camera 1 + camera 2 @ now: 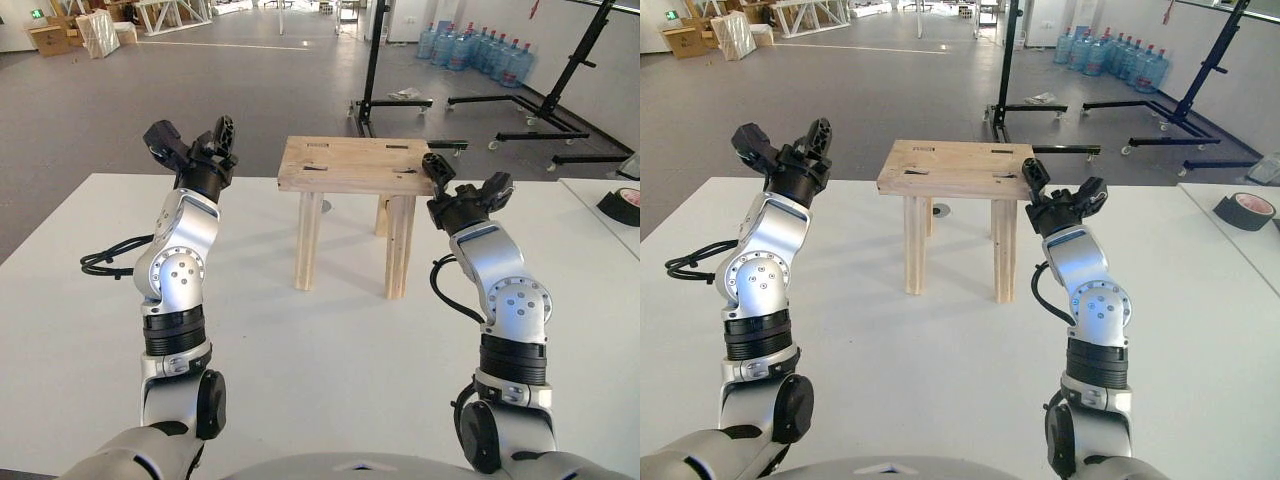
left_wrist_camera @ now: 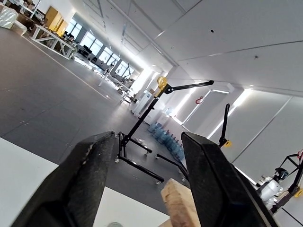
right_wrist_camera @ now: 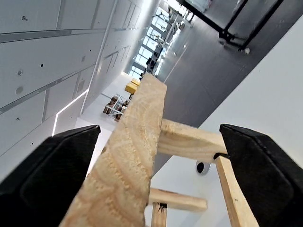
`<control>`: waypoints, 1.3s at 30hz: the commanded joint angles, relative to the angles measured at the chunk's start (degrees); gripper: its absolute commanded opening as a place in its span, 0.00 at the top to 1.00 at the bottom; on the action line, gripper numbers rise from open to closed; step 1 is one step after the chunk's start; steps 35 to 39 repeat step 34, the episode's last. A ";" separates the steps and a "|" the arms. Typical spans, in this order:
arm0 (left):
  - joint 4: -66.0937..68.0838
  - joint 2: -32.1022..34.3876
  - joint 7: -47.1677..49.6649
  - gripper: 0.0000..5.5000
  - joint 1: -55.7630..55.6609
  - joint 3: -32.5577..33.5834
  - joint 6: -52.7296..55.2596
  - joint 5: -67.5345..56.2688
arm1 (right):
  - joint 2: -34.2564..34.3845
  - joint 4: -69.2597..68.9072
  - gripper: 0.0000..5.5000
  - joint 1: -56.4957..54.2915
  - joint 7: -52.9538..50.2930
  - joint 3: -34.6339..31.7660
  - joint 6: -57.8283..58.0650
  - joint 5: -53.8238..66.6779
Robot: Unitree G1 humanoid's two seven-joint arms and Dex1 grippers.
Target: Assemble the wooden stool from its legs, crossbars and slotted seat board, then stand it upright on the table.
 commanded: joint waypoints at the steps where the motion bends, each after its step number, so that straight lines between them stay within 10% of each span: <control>1: -1.58 1.62 -2.69 0.53 1.51 -1.16 -1.32 4.14 | 0.01 -2.43 0.16 0.03 4.39 -0.12 -1.16 -5.43; 9: -4.61 8.82 -9.56 0.53 11.55 -8.38 -13.74 25.62 | -13.70 -9.72 0.16 7.21 22.87 13.37 -18.40 -50.71; 14: -7.49 8.02 -9.28 0.53 21.88 -11.04 -24.25 36.57 | -8.12 -10.45 0.16 17.71 19.89 16.90 -25.14 -64.22; 39: -1.21 3.41 -14.02 0.44 24.32 -13.78 -36.14 42.13 | -1.45 -4.54 0.15 17.33 27.30 13.01 -29.71 -68.37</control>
